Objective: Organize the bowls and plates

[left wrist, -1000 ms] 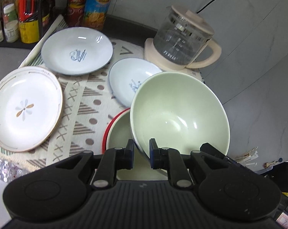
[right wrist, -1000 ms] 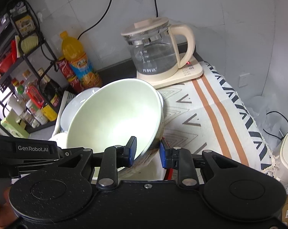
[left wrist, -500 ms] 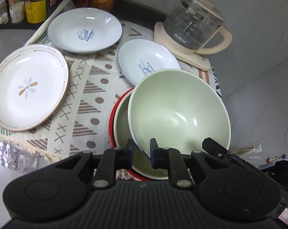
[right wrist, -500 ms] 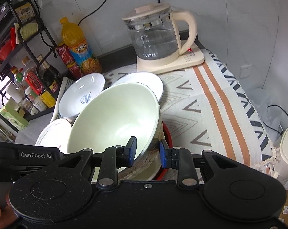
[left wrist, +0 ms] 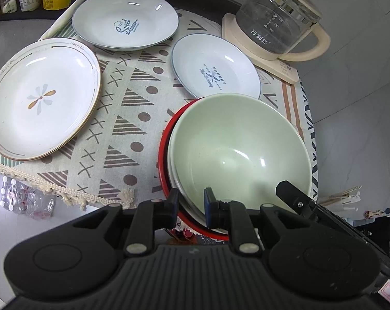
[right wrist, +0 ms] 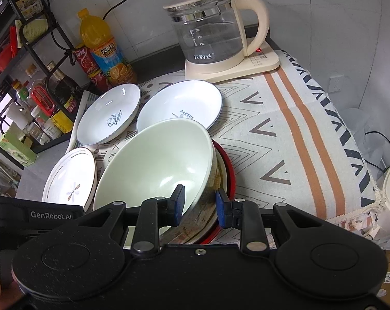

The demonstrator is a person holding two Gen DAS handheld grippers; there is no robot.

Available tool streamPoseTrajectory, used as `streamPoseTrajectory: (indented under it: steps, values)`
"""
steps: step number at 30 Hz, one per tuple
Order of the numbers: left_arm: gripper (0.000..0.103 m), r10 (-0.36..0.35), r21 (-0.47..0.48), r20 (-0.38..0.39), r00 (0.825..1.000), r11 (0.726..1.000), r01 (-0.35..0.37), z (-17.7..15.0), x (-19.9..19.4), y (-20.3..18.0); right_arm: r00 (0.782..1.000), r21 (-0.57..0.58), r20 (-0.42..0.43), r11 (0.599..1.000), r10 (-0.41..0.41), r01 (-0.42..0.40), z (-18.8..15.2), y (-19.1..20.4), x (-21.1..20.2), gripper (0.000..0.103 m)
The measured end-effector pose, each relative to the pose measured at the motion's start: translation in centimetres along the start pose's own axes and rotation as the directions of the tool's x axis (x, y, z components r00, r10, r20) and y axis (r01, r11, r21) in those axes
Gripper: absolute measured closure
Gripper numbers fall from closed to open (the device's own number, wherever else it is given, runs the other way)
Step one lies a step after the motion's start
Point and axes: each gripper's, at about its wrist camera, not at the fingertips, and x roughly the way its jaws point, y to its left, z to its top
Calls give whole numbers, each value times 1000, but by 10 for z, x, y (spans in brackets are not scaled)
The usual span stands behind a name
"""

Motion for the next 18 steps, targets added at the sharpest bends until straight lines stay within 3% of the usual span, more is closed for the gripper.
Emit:
streamPoseTrajectory:
  steps: [18]
  values:
    - [72,51,-15,20,999,999,-51,2,-15,11,1000,-22,19,1000,-4,5,1,2,-2,74]
